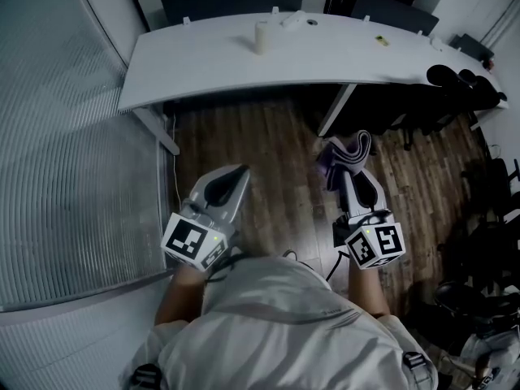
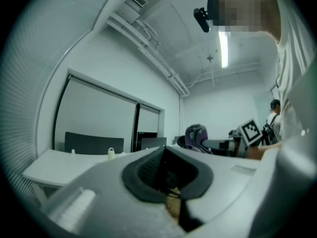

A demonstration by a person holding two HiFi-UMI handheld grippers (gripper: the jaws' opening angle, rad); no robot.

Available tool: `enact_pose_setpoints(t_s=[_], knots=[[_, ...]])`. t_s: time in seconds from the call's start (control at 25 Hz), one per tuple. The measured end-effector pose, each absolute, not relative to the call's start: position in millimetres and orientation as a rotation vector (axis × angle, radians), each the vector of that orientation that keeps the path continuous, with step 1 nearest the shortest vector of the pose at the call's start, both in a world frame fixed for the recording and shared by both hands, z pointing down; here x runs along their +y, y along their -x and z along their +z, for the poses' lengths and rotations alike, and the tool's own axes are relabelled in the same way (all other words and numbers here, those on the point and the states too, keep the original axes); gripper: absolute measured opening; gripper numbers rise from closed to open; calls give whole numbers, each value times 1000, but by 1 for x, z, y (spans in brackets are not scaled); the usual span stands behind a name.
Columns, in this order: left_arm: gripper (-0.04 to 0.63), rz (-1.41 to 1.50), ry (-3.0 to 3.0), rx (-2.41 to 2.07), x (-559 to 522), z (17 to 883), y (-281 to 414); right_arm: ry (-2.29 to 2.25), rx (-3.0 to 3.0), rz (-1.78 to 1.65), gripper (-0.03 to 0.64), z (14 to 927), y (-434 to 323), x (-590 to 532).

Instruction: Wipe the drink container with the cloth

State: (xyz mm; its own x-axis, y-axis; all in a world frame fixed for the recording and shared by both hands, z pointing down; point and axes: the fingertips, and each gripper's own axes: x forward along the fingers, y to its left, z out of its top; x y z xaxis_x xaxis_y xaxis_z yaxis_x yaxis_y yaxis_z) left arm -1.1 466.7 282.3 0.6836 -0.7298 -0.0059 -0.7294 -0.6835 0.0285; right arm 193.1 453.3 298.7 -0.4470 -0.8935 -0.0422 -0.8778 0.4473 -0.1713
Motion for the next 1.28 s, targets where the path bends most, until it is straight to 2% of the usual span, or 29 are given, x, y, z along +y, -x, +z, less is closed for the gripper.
enact_pose_setpoints(t_s=[0.36,0.88,1.28], knots=[[3,-37,-2852,-1258,462,282,20,1532,2535,-224,80,296,-181,448],[3,-41,-2851,-1224,445,293,116,1578,2573,-236,81,306,-84,431],[3,-92,-2812,-1210,412,299,160,1598,2614,-240,81,313,-40,403]])
